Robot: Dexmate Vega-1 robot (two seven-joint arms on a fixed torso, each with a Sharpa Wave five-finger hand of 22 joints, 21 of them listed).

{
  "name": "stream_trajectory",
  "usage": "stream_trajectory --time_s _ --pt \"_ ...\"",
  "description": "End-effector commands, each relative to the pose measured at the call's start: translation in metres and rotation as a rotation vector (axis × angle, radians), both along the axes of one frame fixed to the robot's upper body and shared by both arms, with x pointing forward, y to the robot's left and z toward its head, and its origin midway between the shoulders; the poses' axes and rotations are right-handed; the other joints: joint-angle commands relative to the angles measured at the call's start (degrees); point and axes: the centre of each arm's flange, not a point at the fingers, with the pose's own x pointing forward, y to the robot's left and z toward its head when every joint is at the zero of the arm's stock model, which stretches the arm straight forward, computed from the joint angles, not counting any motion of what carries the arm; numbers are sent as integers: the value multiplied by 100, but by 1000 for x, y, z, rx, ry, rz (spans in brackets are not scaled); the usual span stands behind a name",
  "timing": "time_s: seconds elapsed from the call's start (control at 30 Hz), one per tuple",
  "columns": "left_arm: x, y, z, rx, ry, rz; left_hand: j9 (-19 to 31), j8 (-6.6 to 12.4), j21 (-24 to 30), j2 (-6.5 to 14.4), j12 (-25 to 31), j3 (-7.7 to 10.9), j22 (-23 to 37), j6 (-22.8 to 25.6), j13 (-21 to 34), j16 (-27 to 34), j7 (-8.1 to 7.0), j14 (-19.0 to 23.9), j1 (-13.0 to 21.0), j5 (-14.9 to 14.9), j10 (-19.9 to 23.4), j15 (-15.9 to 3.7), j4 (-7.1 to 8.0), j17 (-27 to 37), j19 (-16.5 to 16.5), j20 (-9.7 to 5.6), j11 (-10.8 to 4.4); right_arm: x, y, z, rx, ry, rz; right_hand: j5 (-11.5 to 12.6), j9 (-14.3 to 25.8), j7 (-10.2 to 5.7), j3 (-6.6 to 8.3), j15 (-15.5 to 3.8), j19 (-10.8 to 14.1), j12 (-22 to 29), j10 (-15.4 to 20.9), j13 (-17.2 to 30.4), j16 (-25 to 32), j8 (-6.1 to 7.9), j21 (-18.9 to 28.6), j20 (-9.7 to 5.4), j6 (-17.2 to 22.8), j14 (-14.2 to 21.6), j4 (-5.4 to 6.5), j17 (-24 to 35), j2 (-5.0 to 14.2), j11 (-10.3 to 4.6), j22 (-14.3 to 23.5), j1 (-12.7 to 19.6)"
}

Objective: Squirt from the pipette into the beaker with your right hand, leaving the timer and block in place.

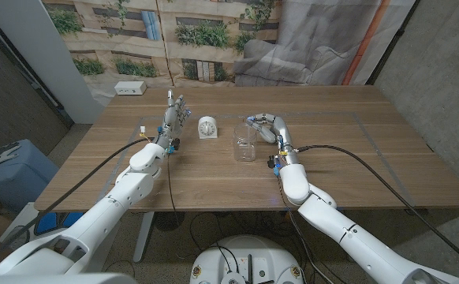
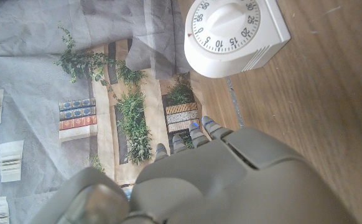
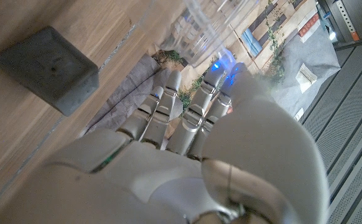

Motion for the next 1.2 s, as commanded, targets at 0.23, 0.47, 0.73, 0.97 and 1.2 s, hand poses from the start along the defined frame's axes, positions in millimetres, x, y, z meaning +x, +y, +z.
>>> stream_trajectory --time_s 0.23,0.47,0.73,0.97,1.2 --pt "0 0 0 0 0 0 14 36 31 255 26 -34 14 -21 32 33 -33 -53 -8 33 -20 -670 -13 8 -27 -527 -17 2 3 -2 49 -36 4 -25 70 -51 63 -929 34 39 114 9 28 82 1 -82 158 133 2 8 -31 17 17 199" --pt "0 0 0 0 0 1 14 35 32 256 25 -33 14 -21 32 34 -33 -51 -8 34 -22 -667 -13 8 -27 -527 -16 3 3 -2 66 -36 9 -40 83 -53 72 -930 35 23 109 -5 15 84 -3 -90 141 153 9 0 -47 20 17 227" --pt "0 0 0 0 0 1 14 35 32 255 27 -34 14 -23 32 35 -33 -50 -7 34 -17 -668 -14 8 -26 -529 -15 2 5 -3 59 -36 27 -65 77 -56 67 -894 34 -27 56 -37 -15 39 -7 -96 29 169 51 -13 -67 22 18 212" --pt "0 0 0 0 0 0 14 35 28 255 23 -33 14 -22 32 32 -33 -56 -8 34 -28 -661 -14 8 -37 -524 -15 2 4 -4 45 -34 37 -82 54 -63 40 -865 10 -95 -52 -63 -59 -31 -17 -90 -112 150 99 -26 -87 25 20 140" --pt "0 0 0 -4 -1 6 14 34 32 255 27 -33 14 -24 32 35 -33 -49 -8 33 -17 -667 -14 8 -26 -526 -15 1 4 -5 37 -29 50 -100 59 -69 -21 -836 -36 -155 -174 -73 -104 -103 -31 -50 -300 88 126 -29 -152 36 21 59"
